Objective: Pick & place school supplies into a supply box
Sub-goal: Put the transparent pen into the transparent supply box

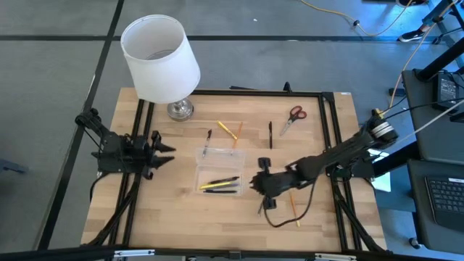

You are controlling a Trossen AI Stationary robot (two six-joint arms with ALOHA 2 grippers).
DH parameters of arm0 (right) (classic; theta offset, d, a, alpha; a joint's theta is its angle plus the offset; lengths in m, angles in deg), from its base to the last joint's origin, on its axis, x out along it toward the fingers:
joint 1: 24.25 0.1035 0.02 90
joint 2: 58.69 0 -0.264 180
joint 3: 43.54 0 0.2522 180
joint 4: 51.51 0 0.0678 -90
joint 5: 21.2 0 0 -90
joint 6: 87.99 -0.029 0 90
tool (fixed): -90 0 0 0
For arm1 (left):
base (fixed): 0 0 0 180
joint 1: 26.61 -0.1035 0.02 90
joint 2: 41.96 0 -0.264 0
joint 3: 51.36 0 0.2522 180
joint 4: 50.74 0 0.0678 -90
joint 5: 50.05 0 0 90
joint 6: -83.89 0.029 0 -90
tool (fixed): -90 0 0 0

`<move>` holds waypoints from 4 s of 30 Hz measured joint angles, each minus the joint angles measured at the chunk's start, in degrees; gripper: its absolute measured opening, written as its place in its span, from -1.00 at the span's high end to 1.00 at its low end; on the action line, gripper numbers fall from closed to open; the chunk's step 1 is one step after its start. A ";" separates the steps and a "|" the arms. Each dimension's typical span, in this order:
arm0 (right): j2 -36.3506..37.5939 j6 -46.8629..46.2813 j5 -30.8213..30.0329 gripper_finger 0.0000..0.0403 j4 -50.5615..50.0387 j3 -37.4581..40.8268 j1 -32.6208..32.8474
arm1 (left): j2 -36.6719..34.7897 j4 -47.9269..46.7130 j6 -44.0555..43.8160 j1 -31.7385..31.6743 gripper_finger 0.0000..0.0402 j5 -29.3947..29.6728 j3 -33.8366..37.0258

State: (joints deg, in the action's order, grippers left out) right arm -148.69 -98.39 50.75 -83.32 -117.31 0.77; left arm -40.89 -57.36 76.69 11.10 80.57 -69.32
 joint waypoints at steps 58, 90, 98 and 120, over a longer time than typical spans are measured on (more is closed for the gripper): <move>3.70 -1.50 -1.83 0.65 4.42 7.94 -1.56 | 76.16 -53.55 -31.28 -44.85 0.77 -15.57 -71.41; 3.70 -1.57 -1.21 0.65 3.13 7.94 -1.56 | 99.65 -53.64 -34.59 -52.14 0.84 -22.54 -71.41; 3.70 -1.58 -1.19 0.65 2.90 7.94 -1.56 | 100.97 -53.86 -36.15 -53.91 0.60 -27.23 -71.41; 3.68 -1.61 -1.17 0.64 2.19 7.94 -1.56 | 100.99 -54.29 -39.03 -53.57 -0.03 -31.18 -71.26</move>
State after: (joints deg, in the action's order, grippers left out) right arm -145.01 -100.00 49.58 -81.13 -109.37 -0.79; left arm 60.10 -111.65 37.66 -42.47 49.39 -140.58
